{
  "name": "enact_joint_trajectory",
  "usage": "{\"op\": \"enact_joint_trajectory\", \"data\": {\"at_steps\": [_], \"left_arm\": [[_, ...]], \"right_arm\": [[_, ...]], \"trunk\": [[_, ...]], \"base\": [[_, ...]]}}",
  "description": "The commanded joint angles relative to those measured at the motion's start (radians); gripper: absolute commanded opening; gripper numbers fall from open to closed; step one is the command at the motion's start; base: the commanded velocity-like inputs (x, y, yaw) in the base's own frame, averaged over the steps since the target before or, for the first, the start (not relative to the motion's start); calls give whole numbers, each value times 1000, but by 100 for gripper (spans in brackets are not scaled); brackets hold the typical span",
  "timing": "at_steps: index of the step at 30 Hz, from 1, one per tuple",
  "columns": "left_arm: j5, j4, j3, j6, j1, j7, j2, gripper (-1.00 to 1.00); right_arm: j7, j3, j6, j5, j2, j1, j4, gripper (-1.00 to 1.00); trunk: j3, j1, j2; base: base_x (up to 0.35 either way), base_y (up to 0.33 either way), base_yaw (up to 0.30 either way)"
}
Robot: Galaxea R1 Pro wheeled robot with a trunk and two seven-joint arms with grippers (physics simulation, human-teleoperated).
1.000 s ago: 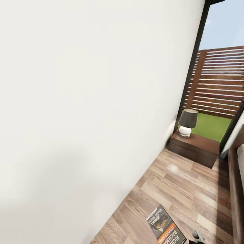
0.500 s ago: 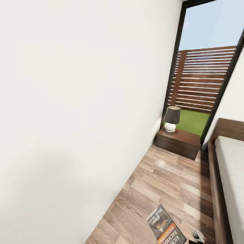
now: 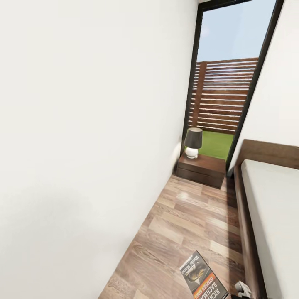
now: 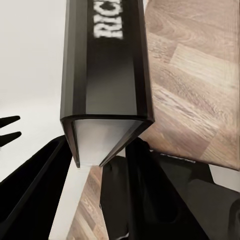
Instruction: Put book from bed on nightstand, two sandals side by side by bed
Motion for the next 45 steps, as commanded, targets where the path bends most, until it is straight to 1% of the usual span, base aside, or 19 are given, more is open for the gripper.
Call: {"op": "enact_joint_trajectory", "data": {"at_steps": [1, 10, 17, 33, 45], "left_arm": [[-10, 0, 8, -4, -1, -3, 0, 100], [-10, 0, 8, -4, -1, -3, 0, 100], [-10, 0, 8, -4, -1, -3, 0, 100], [-10, 0, 8, -5, -1, -3, 0, 100], [-10, 0, 8, -4, -1, -3, 0, 100]], "right_arm": [[4, -11, 10, 5, 0, -1, -1, -100], [4, -11, 11, 5, 0, -2, -1, -100], [4, -11, 11, 5, 0, -2, -1, -100], [4, -11, 11, 5, 0, -2, -1, -100], [4, -11, 10, 5, 0, -1, -1, -100]], "trunk": [[-3, 1, -2], [-7, 1, -2], [-10, 1, -2], [-17, 1, -2], [-23, 1, -2]], "base": [[258, 0, -264], [308, 0, -264], [217, 0, -265], [20, 0, -266], [234, 118, -266]]}}
